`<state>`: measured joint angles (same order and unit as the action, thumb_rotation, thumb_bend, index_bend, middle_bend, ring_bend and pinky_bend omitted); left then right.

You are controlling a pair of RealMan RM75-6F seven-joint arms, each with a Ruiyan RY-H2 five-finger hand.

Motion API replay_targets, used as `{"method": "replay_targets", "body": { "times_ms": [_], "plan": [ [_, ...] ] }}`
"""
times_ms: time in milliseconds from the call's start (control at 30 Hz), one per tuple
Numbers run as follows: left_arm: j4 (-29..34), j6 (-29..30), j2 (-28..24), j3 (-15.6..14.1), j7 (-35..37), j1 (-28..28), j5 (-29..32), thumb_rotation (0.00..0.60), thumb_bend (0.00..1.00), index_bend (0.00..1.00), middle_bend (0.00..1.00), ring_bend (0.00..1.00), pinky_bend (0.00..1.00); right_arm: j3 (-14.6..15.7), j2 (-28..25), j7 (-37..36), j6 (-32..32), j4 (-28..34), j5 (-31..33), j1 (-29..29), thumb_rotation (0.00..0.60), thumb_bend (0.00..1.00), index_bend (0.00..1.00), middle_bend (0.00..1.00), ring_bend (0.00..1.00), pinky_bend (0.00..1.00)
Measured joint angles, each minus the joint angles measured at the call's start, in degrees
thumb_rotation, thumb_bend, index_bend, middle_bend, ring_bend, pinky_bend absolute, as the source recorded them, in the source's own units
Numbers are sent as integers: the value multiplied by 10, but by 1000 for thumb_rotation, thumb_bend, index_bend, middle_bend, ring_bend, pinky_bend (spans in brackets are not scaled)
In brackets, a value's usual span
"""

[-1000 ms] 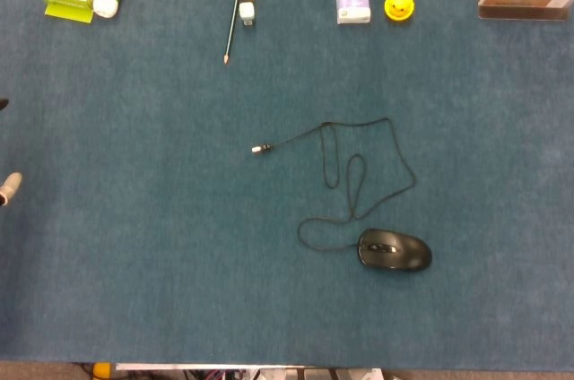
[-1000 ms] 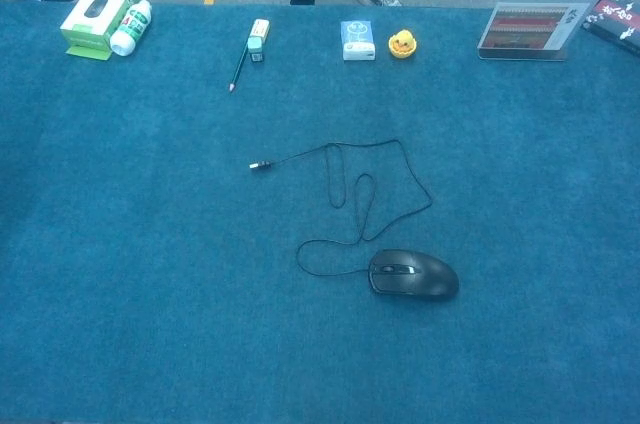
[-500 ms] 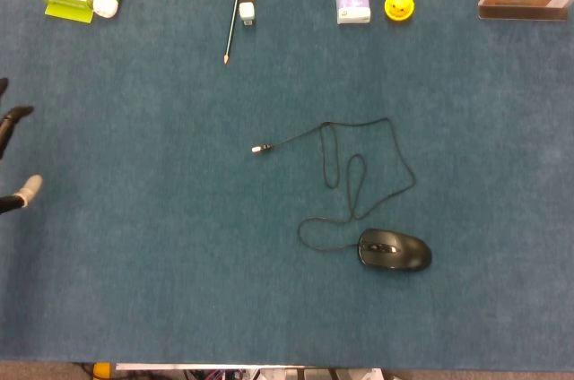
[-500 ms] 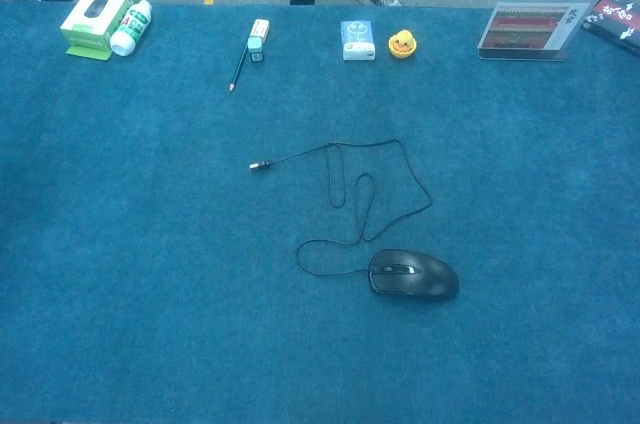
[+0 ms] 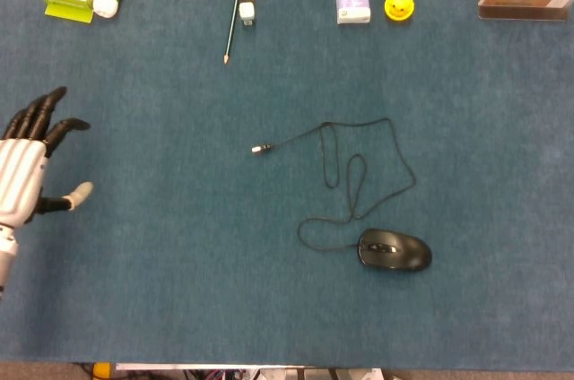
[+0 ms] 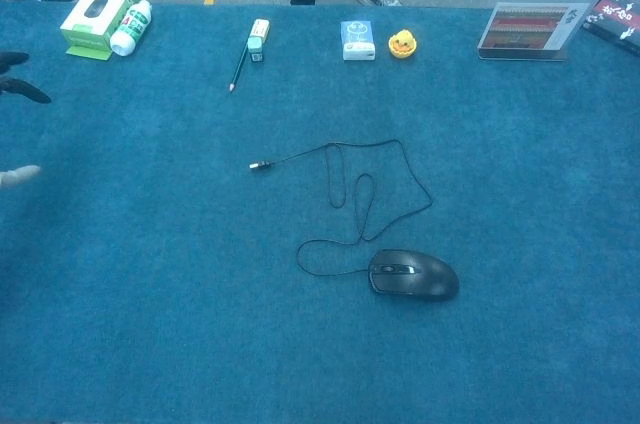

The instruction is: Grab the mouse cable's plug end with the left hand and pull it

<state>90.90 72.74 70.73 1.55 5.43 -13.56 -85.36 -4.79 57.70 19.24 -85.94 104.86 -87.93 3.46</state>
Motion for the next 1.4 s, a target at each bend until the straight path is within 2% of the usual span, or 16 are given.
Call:
{"method": "replay_targets", "body": {
  "times_ms": [367, 700, 1133, 1400],
  "plan": [
    [-6, -69, 40, 13, -18, -36, 53, 600, 209, 317, 0, 0, 41, -13, -40, 27, 0, 42, 17, 8, 600, 0, 163, 58, 72, 286],
    [-33, -118, 73, 17, -49, -69, 81, 600, 276, 339, 0, 0, 38, -16, -61, 55, -1, 67, 31, 9, 600, 0, 164, 59, 72, 286],
    [-108, -163, 147, 38, -55, -115, 110, 600, 278, 350, 0, 0, 38, -16, -71, 44, -12, 66, 34, 5, 600, 0, 163, 60, 72, 286],
    [-118, -175, 176, 50, -62, -134, 129, 600, 314, 389, 0, 0, 38, -17, -73, 30, -20, 55, 34, 3, 600, 0, 163, 60, 72, 286]
  ]
}}
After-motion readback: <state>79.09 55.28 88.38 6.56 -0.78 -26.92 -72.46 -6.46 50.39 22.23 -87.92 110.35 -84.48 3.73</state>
